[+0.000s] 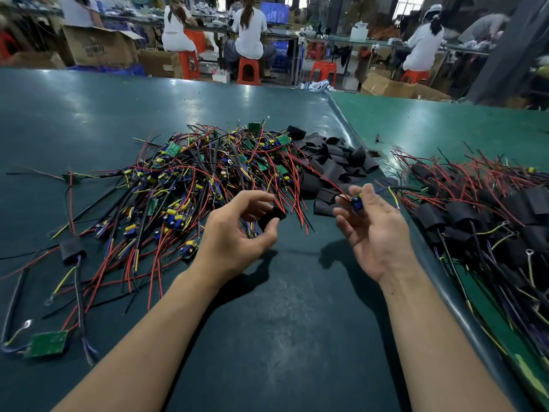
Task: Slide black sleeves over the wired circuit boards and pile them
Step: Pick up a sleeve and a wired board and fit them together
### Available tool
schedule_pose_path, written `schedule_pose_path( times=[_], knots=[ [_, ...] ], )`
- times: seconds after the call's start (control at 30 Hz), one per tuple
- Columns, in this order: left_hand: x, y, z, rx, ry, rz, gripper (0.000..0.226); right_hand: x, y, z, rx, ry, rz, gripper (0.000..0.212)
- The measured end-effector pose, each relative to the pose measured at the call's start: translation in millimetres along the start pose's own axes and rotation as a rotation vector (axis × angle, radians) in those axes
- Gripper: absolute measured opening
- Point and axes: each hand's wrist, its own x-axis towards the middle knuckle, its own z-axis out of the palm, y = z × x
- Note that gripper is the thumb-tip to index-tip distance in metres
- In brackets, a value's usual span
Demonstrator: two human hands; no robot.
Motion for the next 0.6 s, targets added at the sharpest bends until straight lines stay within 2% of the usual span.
schedule_pose_path(
  times=[0.07, 0.13, 0.2, 0.47, 0.6],
  knots=[
    [0.1, -2.3, 0.6, -0.002, 0.025, 0.023, 0.042, 0.2, 1.6, 1.3, 0.027, -0.027, -0.008, 0.011],
    [0.0, -4.4, 0.9, 0.009, 0.045, 0.033, 0.046, -0.5, 1.4, 0.0, 0.039, -0.057, -0.027, 0.019],
    [0.4, -5.1, 0.7, 0.014, 0.069, 0.028, 0.048, -0.3, 0.2, -2.3, 0.025, -0.065, -0.034, 0.017],
    [2.2, -7.3, 0.5, 0.004, 0.113, 0.024, 0.047, 0.6, -0.7, -5.3, -0.001, -0.041, 0.009, 0.016],
    [2.5, -6.3, 0.1, -0.003, 0.118, 0.036, 0.047, 2.6, 0.3, -6.8, -0.004, 0.005, -0.066, 0.018]
  ],
)
